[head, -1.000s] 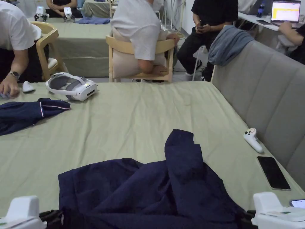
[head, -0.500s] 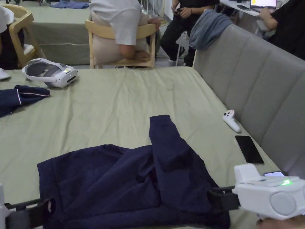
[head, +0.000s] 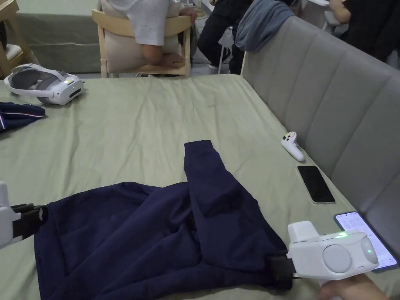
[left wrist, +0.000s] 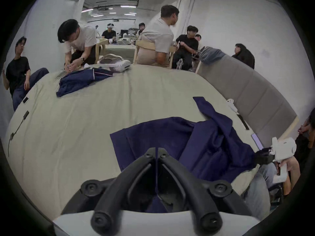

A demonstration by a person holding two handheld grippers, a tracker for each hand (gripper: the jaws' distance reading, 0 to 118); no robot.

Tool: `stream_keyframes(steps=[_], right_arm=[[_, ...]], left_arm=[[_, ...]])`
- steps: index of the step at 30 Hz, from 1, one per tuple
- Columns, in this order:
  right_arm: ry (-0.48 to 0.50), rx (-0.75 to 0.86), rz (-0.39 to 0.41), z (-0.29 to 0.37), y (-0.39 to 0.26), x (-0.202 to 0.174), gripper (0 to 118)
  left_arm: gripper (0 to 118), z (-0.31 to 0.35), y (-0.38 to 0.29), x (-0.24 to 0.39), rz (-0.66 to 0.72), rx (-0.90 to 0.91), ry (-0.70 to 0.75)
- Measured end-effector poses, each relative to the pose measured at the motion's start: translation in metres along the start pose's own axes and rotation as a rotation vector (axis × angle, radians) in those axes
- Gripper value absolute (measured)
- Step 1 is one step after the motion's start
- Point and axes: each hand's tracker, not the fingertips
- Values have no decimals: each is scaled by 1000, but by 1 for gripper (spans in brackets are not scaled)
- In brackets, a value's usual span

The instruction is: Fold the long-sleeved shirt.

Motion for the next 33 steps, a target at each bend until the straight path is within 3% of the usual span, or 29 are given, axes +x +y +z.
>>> stream_keyframes(steps=[2,3,4,5,6,7,9,16,17,20,21,22,25,30,33], right_arm=[[31,-39,20,-22,0,-1,47],[56,-56,22,-30,1,-1,32],[64,-51,23,-37,2,-1,11],[64,-48,26,-41,3,-2,8],[60,-37,34,-35,0,-9,7],[47,-44,38,-34,1,-11,7],[38,-49,52,-33,4,-13,7],[42,-65,45,-32,5,-10,7],[37,-65,48,-32,4,-11,7],[27,-61,52,-31,3,-15,7],[27,-61,52,-32,3,-13,7],[28,-61,52,-33,3,-12,7],[41,-49,46,-19,8,-7,7],[97,270,-27,74,60,17,7],[66,432,16,136,114,29,7]], left_arm=[[7,-30,14,-6,-4,-34,7],[9,-45,23,-16,-5,-46,21],[33,-62,30,-22,-6,-58,34],[71,-76,37,-28,-10,-72,42],[101,-92,42,-35,-6,-78,65],[109,-108,44,-40,-8,-102,114],[95,-134,51,-57,-10,-115,156],[95,-194,32,-71,-48,-330,298],[90,-197,28,-72,-50,-347,293],[60,-189,28,-56,-45,-338,274],[31,-185,29,-52,-54,-346,214],[14,-179,27,-46,-77,-339,139],[14,-156,37,-33,-138,-305,159],[14,-75,92,-32,-28,-143,59],[14,-35,138,-36,-69,-21,67]])
